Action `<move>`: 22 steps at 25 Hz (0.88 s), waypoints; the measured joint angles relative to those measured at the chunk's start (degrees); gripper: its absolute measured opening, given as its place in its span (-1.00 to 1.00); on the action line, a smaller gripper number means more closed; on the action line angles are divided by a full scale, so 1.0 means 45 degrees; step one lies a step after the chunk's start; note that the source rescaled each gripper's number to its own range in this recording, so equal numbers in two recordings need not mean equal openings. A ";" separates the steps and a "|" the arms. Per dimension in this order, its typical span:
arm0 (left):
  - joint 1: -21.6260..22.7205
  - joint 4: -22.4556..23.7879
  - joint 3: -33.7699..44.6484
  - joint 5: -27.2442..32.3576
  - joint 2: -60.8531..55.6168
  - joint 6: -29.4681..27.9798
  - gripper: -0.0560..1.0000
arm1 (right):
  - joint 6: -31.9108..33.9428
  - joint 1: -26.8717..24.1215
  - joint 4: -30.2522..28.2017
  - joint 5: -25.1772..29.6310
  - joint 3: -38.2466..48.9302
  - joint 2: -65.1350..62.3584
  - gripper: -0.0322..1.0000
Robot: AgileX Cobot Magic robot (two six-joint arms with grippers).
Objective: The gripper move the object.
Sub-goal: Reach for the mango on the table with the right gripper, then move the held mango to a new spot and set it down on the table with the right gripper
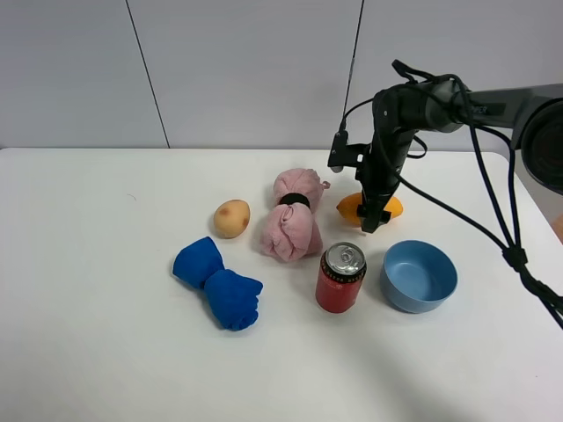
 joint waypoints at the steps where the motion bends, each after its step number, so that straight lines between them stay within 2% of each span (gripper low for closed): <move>1: 0.0000 0.0000 0.0000 0.0000 0.0000 0.0000 1.00 | 0.0000 0.0000 0.0000 -0.0151 0.0000 0.0101 0.76; 2: 0.0000 0.0000 0.0000 0.0000 0.0000 0.0000 1.00 | 0.0000 0.0000 0.0000 -0.0230 0.0000 0.0177 0.66; 3: 0.0000 0.0000 0.0000 0.0000 0.0000 0.0000 1.00 | 0.0000 0.0000 0.0000 -0.0320 0.0000 0.0211 0.34; 5: 0.0000 0.0000 0.0000 0.0000 0.0000 0.0000 1.00 | 0.0000 0.0000 0.0000 -0.0406 0.0000 0.0244 -0.87; 6: 0.0000 0.0000 0.0000 0.0000 0.0000 0.0000 1.00 | 0.0003 0.0000 0.0000 -0.0406 0.0000 0.0254 -0.94; 11: 0.0000 0.0000 0.0000 0.0000 0.0000 0.0000 1.00 | 0.0116 0.0000 0.0000 0.0048 0.0000 0.0239 -0.94; 14: 0.0000 0.0000 0.0000 0.0000 0.0000 0.0000 1.00 | 0.0798 0.0000 0.0000 0.0503 0.0000 -0.0125 -0.94; 19: 0.0000 0.0000 0.0000 0.0000 0.0000 0.0000 1.00 | 0.2005 0.0151 0.0040 0.0561 0.0000 -0.2602 -0.94; 22: 0.0000 0.0000 0.0000 0.0000 0.0000 0.0000 1.00 | 0.2682 0.0744 0.0599 0.0504 -0.0006 -0.4172 -0.94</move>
